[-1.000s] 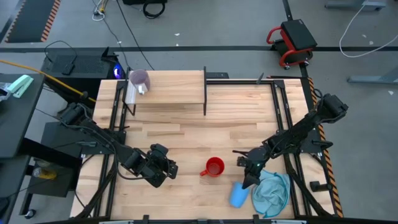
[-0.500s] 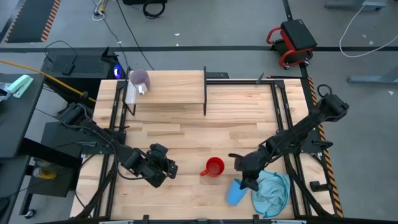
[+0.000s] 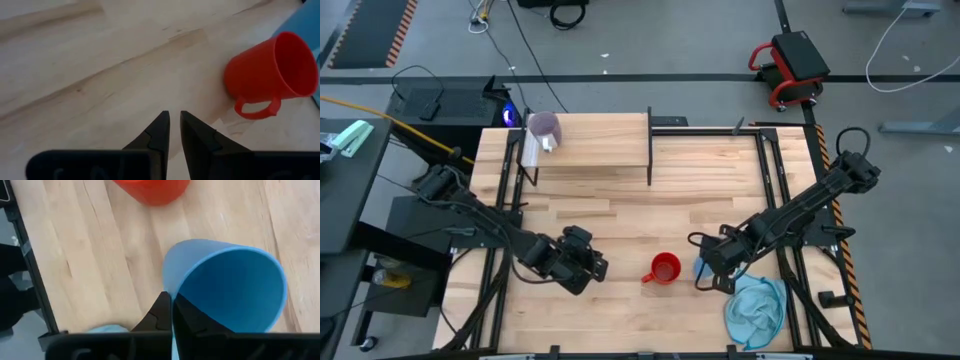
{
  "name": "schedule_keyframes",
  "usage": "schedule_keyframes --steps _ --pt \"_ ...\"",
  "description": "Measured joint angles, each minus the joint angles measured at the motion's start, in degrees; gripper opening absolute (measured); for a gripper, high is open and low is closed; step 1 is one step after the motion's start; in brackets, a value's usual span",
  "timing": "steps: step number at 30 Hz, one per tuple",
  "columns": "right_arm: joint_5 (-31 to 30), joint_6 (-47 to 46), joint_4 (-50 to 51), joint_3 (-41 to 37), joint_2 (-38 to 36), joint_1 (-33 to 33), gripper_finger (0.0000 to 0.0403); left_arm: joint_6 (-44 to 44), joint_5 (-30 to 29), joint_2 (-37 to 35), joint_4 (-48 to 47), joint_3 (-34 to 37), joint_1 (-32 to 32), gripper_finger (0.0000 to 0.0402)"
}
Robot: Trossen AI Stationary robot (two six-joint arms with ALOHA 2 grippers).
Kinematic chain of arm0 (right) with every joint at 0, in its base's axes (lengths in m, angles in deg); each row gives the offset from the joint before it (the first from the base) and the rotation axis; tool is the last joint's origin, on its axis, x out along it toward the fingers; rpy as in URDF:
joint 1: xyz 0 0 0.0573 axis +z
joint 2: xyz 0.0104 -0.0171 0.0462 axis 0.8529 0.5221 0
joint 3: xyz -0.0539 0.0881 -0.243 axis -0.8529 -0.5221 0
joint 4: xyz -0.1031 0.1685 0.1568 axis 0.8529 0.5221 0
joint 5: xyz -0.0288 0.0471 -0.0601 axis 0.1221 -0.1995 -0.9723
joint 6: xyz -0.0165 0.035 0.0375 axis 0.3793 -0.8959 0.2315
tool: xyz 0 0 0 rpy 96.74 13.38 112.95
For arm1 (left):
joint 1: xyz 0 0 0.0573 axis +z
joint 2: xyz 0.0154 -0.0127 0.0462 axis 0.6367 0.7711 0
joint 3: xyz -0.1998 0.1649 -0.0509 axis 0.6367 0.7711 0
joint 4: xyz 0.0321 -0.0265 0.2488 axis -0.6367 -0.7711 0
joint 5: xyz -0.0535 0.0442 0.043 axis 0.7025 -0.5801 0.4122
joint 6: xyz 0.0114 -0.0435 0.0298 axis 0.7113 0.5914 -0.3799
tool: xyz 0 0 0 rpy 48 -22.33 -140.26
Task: Stack small to large cups/mugs on shelf
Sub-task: Put the blue cup on the shelf
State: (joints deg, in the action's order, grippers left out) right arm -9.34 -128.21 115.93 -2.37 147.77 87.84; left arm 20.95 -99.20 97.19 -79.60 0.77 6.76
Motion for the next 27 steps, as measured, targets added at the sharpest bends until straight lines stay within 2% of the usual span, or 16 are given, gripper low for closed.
schedule_keyframes --steps 10,14,18,27 --pt "0.0 2.3 1.4 0.2 2.4 -0.5 0.0002 -0.2 0.0 0.0 -0.5 0.0 1.2 0.0055" --pt "-1.5 3.3 5.5 1.5 2.9 -0.6 0.0002 -0.1 0.0 0.0 -1.1 0.0 1.3 0.0049" --pt "-2.6 4.6 9.2 3.1 3.0 -2.2 0.0001 -0.2 0.0 0.0 -1.3 0.0 2.2 0.0049" --pt "-1.9 8.9 10.3 3.0 3.0 -5.9 0.0000 -0.3 0.0 0.0 -1.2 0.0 4.1 0.0053"
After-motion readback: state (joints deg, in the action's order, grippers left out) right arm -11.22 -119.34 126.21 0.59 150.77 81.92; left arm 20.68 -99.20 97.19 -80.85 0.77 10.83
